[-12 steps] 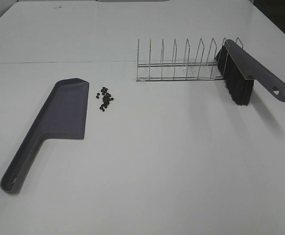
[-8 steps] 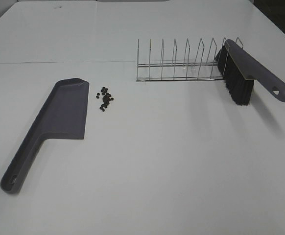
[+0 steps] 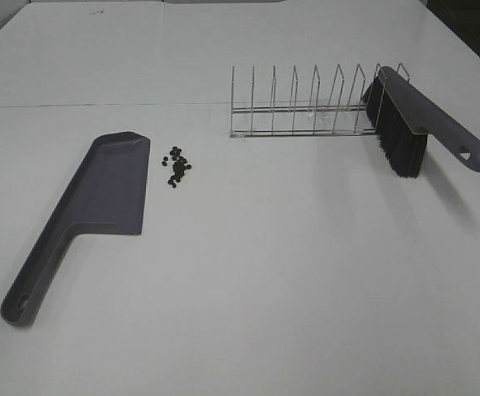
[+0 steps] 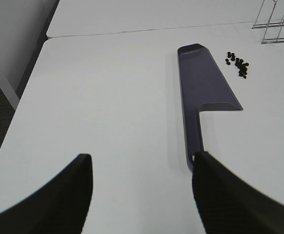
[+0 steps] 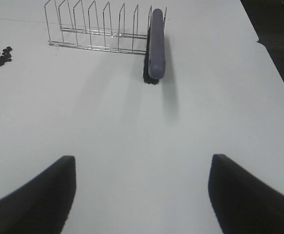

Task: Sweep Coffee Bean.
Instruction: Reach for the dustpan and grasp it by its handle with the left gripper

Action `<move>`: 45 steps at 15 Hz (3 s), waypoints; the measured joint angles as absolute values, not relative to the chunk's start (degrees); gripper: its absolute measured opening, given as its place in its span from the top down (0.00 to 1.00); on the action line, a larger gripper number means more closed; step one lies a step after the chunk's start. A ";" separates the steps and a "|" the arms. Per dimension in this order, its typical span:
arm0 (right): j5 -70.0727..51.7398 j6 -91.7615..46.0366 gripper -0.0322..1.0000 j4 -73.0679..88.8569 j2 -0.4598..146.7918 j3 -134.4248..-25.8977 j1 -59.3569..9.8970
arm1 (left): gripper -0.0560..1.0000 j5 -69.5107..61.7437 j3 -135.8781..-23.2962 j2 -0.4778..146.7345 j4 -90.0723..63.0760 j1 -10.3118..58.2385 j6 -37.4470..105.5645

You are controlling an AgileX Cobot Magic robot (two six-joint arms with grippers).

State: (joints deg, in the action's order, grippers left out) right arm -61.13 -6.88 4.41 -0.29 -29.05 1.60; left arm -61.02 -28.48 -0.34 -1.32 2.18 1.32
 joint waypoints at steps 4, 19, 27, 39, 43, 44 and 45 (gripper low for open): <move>-61.13 -6.88 0.36 4.41 -0.29 -29.05 1.60 | 0.42 -61.02 -28.48 -0.34 -1.32 2.18 1.32; -61.13 -6.88 0.36 4.41 -0.29 -29.05 1.60 | 0.42 -61.02 -28.48 -0.34 -1.32 2.18 1.32; -61.13 -6.88 0.36 4.41 -0.29 -29.05 1.60 | 0.42 -61.02 -28.48 -0.34 -1.32 2.18 1.32; -61.13 -6.88 0.36 4.41 -0.29 -29.05 1.60 | 0.42 -61.02 -28.48 -0.34 -1.32 2.18 1.32; -61.13 -6.88 0.36 4.41 -0.29 -29.05 1.60 | 0.42 -61.02 -28.48 -0.34 -1.32 2.18 1.32; -61.13 -6.88 0.36 4.41 -0.29 -29.05 1.60 | 0.42 -61.02 -28.48 -0.34 -1.32 2.18 1.32; -61.13 -6.88 0.36 4.41 -0.29 -29.05 1.60 | 0.42 -61.02 -28.48 -0.34 -1.32 2.18 1.32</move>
State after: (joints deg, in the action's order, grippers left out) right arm -61.13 -6.88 4.41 -0.29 -29.05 1.60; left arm -61.02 -28.48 -0.34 -1.32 2.18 1.32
